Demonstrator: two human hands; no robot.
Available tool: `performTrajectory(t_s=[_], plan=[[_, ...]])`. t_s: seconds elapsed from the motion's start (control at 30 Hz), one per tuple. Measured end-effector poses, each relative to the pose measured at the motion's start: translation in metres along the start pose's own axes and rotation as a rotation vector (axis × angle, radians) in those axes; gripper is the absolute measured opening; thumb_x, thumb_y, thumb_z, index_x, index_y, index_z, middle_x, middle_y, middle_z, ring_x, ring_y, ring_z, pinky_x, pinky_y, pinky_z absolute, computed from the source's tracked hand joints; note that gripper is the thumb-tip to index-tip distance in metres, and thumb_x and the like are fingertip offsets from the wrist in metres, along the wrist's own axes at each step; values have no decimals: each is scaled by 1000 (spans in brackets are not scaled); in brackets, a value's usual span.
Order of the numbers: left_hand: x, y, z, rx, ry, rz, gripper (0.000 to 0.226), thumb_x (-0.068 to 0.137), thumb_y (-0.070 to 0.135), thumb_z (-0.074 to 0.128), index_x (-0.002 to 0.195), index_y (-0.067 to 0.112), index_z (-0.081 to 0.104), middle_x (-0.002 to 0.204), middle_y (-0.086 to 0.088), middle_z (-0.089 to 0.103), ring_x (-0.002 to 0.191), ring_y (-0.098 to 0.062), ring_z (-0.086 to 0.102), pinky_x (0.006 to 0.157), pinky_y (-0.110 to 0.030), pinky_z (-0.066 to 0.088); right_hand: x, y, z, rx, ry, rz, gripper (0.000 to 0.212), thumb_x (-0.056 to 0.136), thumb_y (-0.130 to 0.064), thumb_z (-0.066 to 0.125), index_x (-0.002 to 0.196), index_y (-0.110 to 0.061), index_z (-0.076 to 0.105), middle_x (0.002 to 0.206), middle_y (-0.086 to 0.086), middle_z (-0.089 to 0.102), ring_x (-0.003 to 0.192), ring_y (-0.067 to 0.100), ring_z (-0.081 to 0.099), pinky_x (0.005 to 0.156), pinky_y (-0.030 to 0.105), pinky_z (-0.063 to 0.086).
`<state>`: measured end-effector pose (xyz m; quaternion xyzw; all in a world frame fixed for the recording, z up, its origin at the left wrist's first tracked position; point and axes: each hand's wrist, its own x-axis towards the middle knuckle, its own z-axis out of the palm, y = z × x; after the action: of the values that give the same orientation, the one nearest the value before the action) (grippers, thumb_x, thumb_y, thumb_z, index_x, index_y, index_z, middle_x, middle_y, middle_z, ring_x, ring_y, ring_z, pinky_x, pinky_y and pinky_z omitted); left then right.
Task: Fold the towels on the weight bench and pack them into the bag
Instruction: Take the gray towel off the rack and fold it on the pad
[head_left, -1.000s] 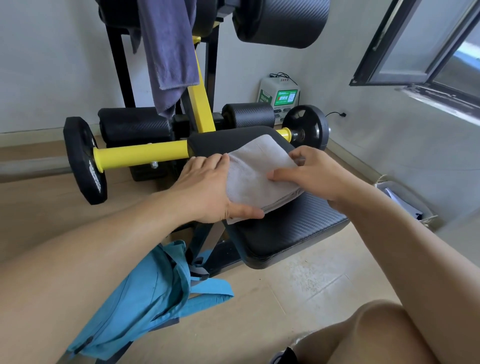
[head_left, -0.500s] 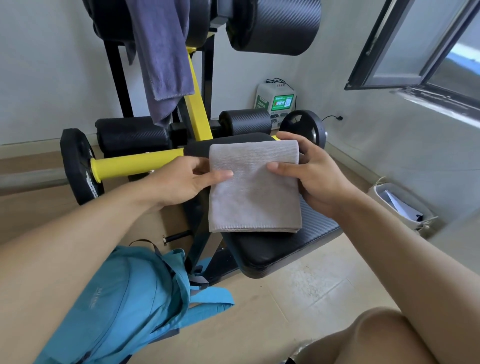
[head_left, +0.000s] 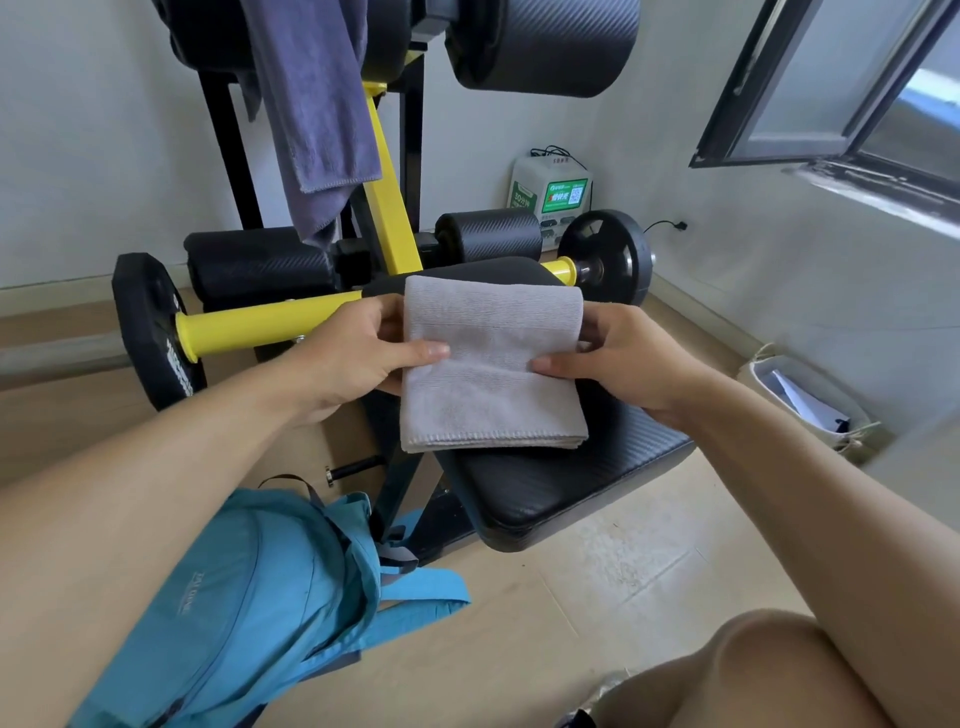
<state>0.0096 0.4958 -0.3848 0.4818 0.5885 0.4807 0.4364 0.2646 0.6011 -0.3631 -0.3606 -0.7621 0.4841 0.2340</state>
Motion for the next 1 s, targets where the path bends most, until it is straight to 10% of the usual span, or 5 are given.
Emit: performTrajectory(t_s=[0.47,0.8,1.0], plan=[[-4,3,3,14,28,140,41,85,-21,64,100,17,68,93,6,75,92,-9,73,70,-22,59,-2,-4,2,33,180,-178,26,78,11,78,84,-13,70,88,-5,74,84,4,70,74,18,54],[-21,8,1,107,-64,141,44,88,-25,47,78,8,75,105,5,76,96,-4,71,72,-12,53,-14,-7,-16,-174,-13,-199,43,84,28,51,76,-6,76,110,7,73,105,13,68,95,27,55],[-27,15,7,232,-73,154,24,81,39,80,76,16,75,112,9,75,106,-6,68,86,-18,51,-14,-15,-18,-215,-40,-138,44,81,7,45,65,-18,77,105,-5,73,110,14,63,100,30,43]])
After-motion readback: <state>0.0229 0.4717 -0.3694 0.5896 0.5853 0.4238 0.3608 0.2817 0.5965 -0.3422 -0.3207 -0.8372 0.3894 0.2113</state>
